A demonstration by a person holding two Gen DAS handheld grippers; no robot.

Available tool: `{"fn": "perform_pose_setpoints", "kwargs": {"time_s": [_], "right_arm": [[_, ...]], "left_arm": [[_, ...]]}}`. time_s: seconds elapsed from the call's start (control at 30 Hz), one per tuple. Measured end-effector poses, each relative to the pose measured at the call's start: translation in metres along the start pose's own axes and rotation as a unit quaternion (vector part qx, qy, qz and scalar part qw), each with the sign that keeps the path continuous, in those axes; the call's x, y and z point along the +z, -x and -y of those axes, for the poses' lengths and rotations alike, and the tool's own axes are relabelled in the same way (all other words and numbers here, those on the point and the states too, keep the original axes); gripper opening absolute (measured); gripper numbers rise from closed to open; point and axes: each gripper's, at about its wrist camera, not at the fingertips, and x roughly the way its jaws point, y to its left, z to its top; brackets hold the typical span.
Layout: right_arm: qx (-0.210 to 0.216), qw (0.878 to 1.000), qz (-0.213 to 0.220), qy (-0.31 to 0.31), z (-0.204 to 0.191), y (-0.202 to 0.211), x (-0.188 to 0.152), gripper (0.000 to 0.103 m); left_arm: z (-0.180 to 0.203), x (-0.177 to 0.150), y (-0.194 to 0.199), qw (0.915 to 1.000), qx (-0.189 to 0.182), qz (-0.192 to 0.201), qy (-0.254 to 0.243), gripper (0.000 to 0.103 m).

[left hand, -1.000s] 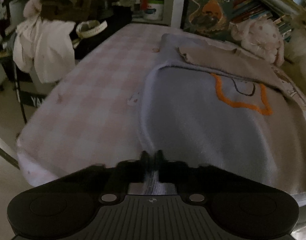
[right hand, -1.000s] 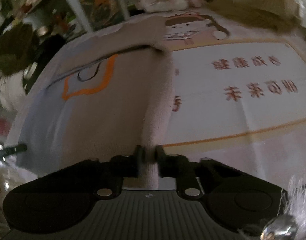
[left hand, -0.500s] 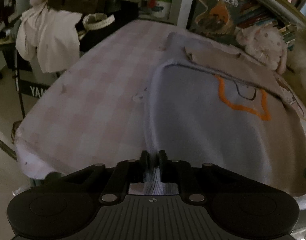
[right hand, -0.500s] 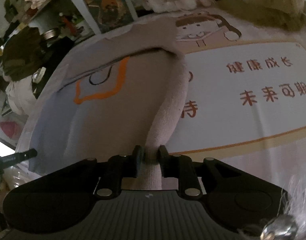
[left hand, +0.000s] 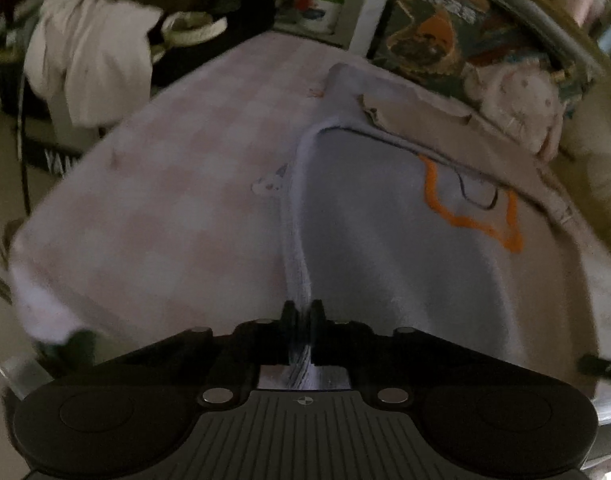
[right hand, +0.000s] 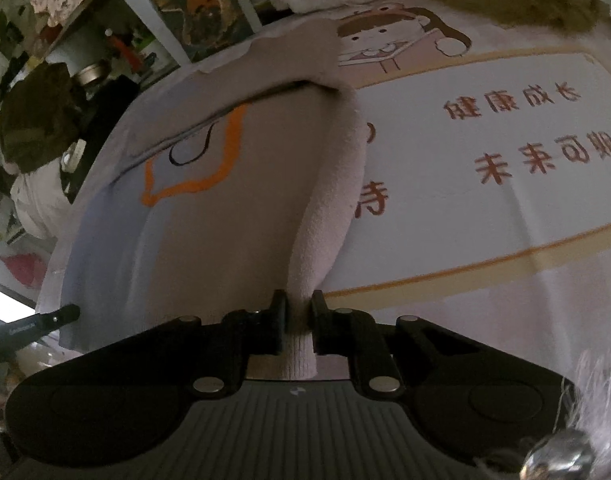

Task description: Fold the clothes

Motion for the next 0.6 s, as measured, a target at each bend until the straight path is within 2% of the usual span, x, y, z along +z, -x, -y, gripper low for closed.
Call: {"fn": "perform_pose_setpoints", "kwargs": {"time_s": [0.17,0.3,0.6], "right_arm": [[0.009,1.000,0.001,-0.004,0.004,0.015,-0.008,0.010],[0.021,1.000,-0.006,-0.019,0.010,0.032,-0.019,0.010],[0.040,0.997,-0.051,-0.045,0.024,0.057,-0.043,0.010]], "left_arm": [[-0.007,-0.009,0.014,0.9997,-0.022,-0.001,0.006,0.004],[-0.017,-0.021,0.028,0.9985,-0.044,-0.001,0.032,0.004],[-0.037,-0.047,0.047,0.9911,-0.093,-0.029,0.091,0.004]]}}
